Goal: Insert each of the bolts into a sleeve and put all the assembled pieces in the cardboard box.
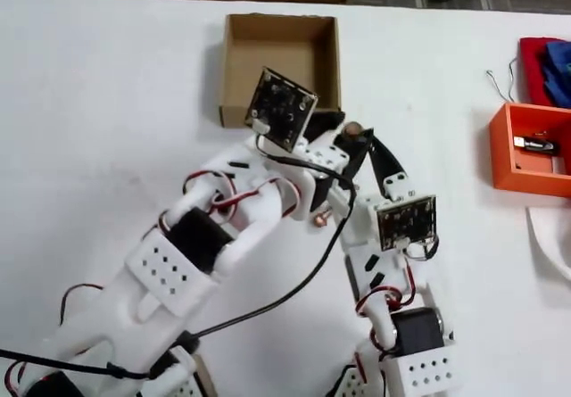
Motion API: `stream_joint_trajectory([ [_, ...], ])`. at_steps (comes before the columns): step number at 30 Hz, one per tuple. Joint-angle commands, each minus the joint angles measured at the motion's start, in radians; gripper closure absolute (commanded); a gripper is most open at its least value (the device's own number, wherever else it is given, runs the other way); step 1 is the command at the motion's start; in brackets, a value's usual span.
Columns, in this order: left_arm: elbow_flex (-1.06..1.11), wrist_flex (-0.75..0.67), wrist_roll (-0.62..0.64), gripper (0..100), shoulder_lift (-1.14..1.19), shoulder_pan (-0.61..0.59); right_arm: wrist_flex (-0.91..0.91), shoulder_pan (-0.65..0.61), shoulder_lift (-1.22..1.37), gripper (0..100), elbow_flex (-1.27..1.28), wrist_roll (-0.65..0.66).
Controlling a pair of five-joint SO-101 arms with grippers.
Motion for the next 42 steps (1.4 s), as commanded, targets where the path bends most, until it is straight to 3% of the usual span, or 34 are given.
stream_joint_trajectory([
  [1, -0.012, 0.003, 0.006, 82, -0.011, -0.012, -0.03, 0.005, -0.021, 97.6, -0.021, -0.008],
  [7, -0.042, 0.003, 0.011, 83, -0.011, -0.012, -0.028, 0.005, -0.021, 97.6, -0.02, -0.008],
  [12, -0.208, 0.029, 0.009, 85, -0.009, -0.041, -0.028, 0.008, -0.013, 97.6, -0.018, -0.008],
  [15, -0.323, 0.081, 0.008, 97, -0.009, -0.103, -0.03, 0.005, -0.013, 97.6, -0.018, -0.008],
  [23, -0.412, 0.123, 0.009, 97, -0.012, -0.347, -0.031, 0.008, -0.013, 97.6, -0.025, -0.008],
  [26, -0.412, 0.201, 0.011, 97, -0.012, -0.41, -0.019, 0.012, -0.012, 97.7, -0.068, -0.063],
  [32, -0.41, 0.502, -0.005, 97, -0.092, -0.476, 0.176, 0.01, 0.056, 97.7, -0.313, -0.15],
  [35, -0.41, 0.597, -0.123, 97, -0.12, -0.572, 0.211, 0.01, 0.18, 97.7, -0.42, -0.15],
  [38, -0.394, 0.692, -0.336, 97, -0.124, -0.692, 0.214, 0.01, 0.325, 97.7, -0.525, -0.152],
  [40, -0.337, 0.712, -0.488, 97, -0.129, -0.783, 0.216, 0.012, 0.426, 97.7, -0.592, -0.153],
  [42, -0.263, 0.709, -0.545, 97, -0.129, -0.859, 0.226, 0.012, 0.521, 97.7, -0.661, -0.153],
])
